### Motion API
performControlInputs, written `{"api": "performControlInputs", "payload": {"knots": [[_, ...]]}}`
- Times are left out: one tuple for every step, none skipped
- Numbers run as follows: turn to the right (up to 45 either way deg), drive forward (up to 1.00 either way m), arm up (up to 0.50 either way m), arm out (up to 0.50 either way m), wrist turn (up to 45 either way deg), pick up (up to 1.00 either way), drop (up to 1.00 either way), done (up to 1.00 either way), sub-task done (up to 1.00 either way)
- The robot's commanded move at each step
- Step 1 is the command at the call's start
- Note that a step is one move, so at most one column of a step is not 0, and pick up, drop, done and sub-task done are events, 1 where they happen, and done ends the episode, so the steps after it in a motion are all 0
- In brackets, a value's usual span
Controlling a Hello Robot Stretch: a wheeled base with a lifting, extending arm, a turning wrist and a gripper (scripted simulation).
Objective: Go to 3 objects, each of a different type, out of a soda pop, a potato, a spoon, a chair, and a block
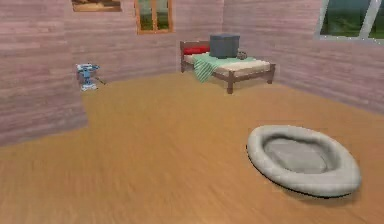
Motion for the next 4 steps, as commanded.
{"api": "performControlInputs", "payload": {"knots": [[0.0, 1.0, 0.0, 0.0, 0.0, 0.0, 0.0, 0.0, 0.0], [6.0, 0.0, 0.0, 0.0, 0.0, 0.0, 0.0, 0.0, 0.0], [0.0, 0.6, 0.0, 0.0, 0.0, 0.0, 0.0, 0.0, 0.0], [6.0, 0.0, 0.0, 0.0, 0.0, 0.0, 0.0, 0.0, 0.0]]}}
